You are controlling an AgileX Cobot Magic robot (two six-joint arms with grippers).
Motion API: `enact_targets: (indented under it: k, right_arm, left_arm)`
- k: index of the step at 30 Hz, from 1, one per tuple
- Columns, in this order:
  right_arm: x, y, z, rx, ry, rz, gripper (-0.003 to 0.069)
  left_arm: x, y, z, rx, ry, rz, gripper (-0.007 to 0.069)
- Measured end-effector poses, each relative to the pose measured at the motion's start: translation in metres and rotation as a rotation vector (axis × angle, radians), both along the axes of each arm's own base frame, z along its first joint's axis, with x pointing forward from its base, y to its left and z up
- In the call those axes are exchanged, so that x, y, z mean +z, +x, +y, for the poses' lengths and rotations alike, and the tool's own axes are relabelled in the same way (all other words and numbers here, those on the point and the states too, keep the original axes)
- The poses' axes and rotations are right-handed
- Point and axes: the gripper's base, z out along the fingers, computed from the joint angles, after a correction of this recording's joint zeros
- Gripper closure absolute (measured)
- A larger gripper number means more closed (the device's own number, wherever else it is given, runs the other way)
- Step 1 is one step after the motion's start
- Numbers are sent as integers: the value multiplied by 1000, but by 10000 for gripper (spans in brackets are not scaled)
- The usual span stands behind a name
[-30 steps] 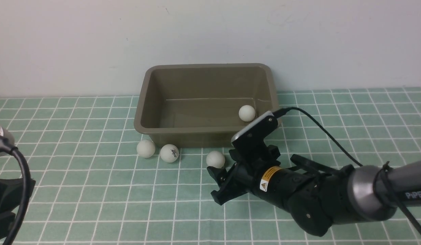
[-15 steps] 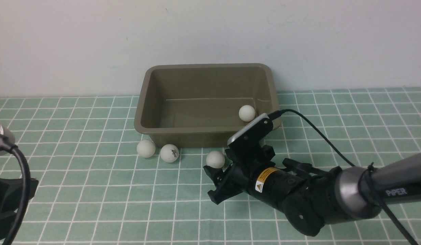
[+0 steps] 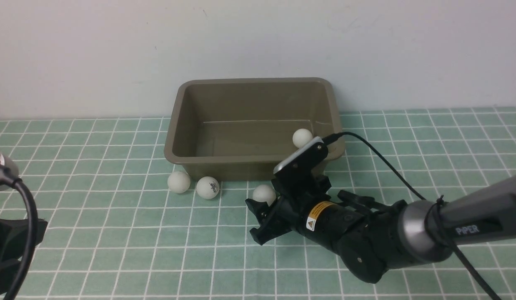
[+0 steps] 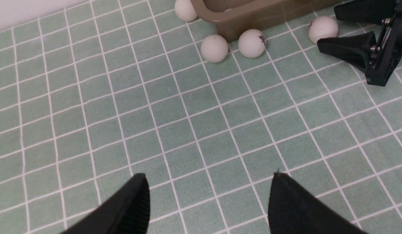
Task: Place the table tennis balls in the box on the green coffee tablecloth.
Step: 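Reach for and grasp a ping pong ball on the table beside the basket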
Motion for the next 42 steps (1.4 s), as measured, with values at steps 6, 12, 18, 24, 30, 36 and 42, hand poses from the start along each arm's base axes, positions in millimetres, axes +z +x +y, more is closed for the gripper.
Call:
enact_targets:
  k: [6,12,18,24,30,36,42]
  right_arm:
    - [-8,0,0,0,-7,7,190]
    - [-13,0,0,-1,-2,0,237]
    - [-12,1,0,-1,5,-10,314]
    - [-11,1,1,-2,15,-24,377]
    - [-10,2,1,-2,19,-31,464]
    - [-10,2,1,6,4,-42,531]
    - [-10,1,1,18,-1,-47,518]
  left_arm:
    - [0,0,0,0,0,0,185]
    - [0,0,0,0,0,1,185]
    - [0,0,0,0,0,3,185]
    - [0,0,0,0,0,3,185]
    - [0,0,0,0,0,3,185]
    - [0,0,0,0,0,3,185]
    - [0,0,0,0,0,3,185]
